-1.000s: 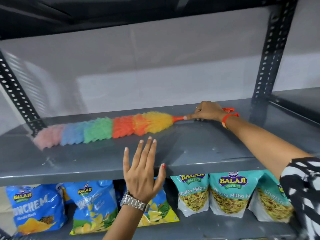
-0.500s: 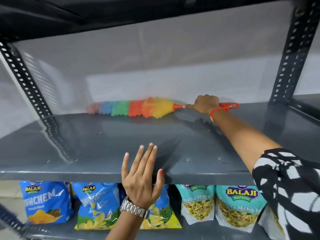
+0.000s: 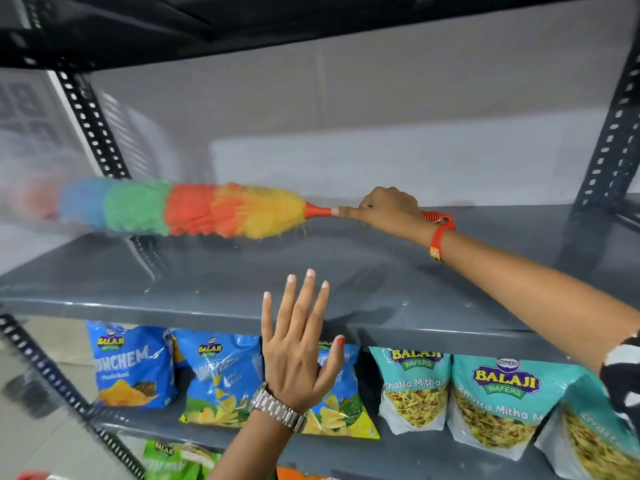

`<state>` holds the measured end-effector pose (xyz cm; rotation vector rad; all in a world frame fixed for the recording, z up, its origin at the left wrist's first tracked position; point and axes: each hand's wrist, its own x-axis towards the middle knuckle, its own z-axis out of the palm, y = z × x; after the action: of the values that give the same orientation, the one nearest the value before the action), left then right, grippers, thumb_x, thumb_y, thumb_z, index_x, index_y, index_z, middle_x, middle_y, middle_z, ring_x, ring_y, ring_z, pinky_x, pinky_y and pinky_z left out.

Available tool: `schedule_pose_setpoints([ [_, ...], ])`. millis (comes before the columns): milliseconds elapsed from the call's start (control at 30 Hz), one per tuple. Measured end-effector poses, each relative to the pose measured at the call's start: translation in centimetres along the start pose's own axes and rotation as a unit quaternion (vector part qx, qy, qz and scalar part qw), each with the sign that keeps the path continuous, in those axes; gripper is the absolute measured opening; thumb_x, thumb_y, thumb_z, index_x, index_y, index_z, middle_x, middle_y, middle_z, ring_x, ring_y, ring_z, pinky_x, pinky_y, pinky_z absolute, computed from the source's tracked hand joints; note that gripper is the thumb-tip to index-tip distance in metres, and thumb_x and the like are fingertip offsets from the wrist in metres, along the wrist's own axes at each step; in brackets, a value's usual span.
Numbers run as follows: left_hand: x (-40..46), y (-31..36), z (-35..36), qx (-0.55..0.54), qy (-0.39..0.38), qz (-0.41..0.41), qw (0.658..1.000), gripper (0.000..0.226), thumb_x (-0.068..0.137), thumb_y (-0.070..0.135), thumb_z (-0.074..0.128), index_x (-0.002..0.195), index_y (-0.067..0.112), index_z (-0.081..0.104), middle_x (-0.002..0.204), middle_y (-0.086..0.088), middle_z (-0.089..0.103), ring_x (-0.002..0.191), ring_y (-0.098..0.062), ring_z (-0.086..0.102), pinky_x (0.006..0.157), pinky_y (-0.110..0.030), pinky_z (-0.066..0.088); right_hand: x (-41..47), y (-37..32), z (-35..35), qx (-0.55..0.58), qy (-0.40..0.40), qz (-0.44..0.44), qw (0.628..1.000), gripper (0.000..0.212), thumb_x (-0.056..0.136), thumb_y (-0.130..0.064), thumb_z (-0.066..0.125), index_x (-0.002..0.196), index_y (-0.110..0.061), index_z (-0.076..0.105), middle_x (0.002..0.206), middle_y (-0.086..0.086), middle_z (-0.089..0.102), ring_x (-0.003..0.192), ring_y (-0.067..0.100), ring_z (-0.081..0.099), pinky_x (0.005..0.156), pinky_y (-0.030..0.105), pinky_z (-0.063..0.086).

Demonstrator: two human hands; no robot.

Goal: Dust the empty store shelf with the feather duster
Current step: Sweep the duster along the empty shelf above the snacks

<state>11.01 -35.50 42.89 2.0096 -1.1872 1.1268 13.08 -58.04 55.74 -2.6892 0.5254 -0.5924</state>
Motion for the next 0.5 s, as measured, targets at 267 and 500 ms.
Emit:
schedule_pose_setpoints([
  [267, -4.9, -5.3, -4.4, 0.090, -0.022, 0.011, 0.996, 0.058, 0.094, 0.046, 0.026, 0.139, 0.009, 0.037, 0.157, 0.000, 0.015, 0.142, -0.025, 0.020, 0.114, -0.052, 0.008, -5.3, -8.6, 0.7, -0.132, -0.021, -0.127, 0.983, 0.070, 0.067, -0.085, 0.043, 0.053, -0.017, 0.049, 0.048, -0.002, 0.044, 0.053, 0.020, 0.048, 0.050, 0.025, 0.029],
  [500, -13.7, -10.9, -8.4, 0.139, -0.056, -0.019, 0.989, 0.053, 0.094, 0.039, 0.032, 0.138, 0.008, 0.039, 0.155, -0.003, 0.020, 0.137, -0.029, 0.030, 0.113, -0.054, 0.012, -8.7, -16.6, 4.7, -0.247, -0.010, -0.272, 0.930, 0.071, 0.066, -0.087, 0.039, 0.059, -0.017, 0.051, 0.059, 0.006, 0.052, 0.070, 0.030, 0.059, 0.048, 0.023, 0.021],
])
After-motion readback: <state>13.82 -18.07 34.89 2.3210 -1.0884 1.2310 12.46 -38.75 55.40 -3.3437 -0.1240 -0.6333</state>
